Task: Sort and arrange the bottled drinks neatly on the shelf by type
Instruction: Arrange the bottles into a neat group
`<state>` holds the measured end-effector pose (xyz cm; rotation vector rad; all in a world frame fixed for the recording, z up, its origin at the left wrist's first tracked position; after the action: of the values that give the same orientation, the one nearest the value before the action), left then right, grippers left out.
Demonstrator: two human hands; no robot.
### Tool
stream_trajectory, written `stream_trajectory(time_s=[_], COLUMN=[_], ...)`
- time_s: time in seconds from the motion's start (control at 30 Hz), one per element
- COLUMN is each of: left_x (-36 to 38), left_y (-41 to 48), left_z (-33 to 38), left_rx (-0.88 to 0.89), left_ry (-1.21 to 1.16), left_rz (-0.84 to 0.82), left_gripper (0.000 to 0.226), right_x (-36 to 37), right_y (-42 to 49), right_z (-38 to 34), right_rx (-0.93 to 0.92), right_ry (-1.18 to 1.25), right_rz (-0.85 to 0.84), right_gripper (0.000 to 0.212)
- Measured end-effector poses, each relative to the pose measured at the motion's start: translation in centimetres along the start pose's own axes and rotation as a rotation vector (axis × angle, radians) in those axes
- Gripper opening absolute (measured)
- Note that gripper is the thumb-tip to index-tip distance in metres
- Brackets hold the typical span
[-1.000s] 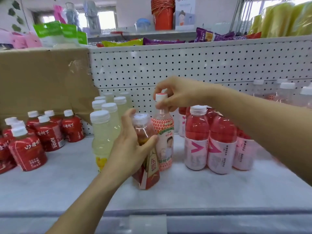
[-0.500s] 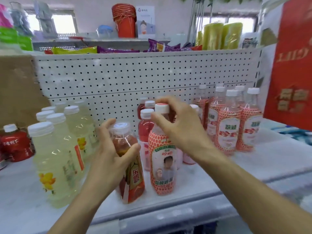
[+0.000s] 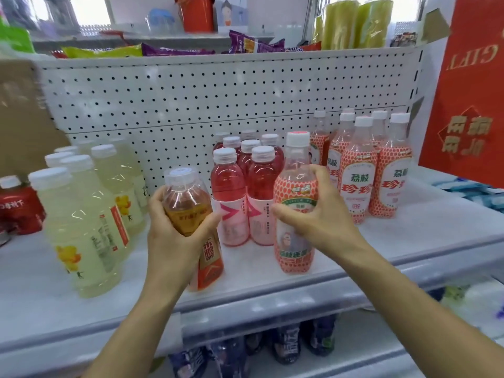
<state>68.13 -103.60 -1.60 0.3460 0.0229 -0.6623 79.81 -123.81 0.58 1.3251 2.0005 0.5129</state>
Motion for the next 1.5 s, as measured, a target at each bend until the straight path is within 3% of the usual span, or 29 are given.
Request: stream_trajectory(time_s=[0.3, 0.63, 0.7, 0.77, 0.8, 0.87, 0.97, 1.03, 1.13, 1.33, 1.5], left_x=[0.7, 0.5, 0.4, 0.4, 0.3, 0.1, -0.7, -1.4, -2.7, -7.9, -17.2], left_y=[-0.3, -0.1, -0.1, -0.1, -0.1, -0.1, -0.1, -0.2, -0.3, -1.7, -3.3], left_z=[0.3, -0.1, -0.1, -0.1, -0.1, -0.1, 0.1, 0.5, 0.7, 0.6, 0.7], left_rx=[-0.013, -0.044, -0.066, -0.086, -0.095, -0.107, -0.109, -0.117, -0.114, -0.081, -0.062], left_ry=[-0.012, 0.005, 0.01, 0.009, 0.01, 0.014, 0.021, 0.03, 0.073, 0.15, 0.127], left_rz=[-0.02, -0.041, -0.055, -0.069, -0.078, -0.101, -0.163, -0.223, -0.282, -0.297, -0.251], left_gripper=[0.084, 0.078, 0.072, 0.069, 0.069, 0.068, 0.066, 0.063, 0.06, 0.066, 0.068], right_x=[-10.8, -11.7, -11.0, -8.7, -6.7, -1.6, 6.4, 10.5, 13.6, 16.9, 22.1], right_y=[0.7, 1.8, 0.6, -0.9, -1.4, -2.2, -3.4, -3.8, -3.0, -4.2, -5.9], right_z=[6.2, 9.0, 7.3, 3.9, 2.1, -0.3, -2.4, -2.7, -2.5, -5.1, -11.6], right_rx=[0.1, 0.143, 0.058, -0.229, -0.377, -0.553, -0.382, -0.207, -0.114, -0.161, -0.253], right_ry=[-0.239, -0.352, -0.534, -0.636, -0.62, -0.519, -0.238, -0.003, 0.17, 0.212, 0.18], right_rz=[0.28, 0.323, 0.398, 0.453, 0.411, 0.156, -0.342, -0.51, -0.389, -0.247, -0.164], right_gripper=[0.079, 0.093, 0.094, 0.083, 0.076, 0.065, 0.075, 0.08, 0.075, 0.057, 0.073])
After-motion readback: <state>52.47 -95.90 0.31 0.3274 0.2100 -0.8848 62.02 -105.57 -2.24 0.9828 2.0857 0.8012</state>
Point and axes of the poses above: each hand's wrist, its own y-axis towards the middle knuckle, its own x-axis out of the palm, z = x × y, the point moved 5 cm from there along y, towards the middle knuckle, and after that the axes turned 14 degrees about -x, right-handed, at the moved point
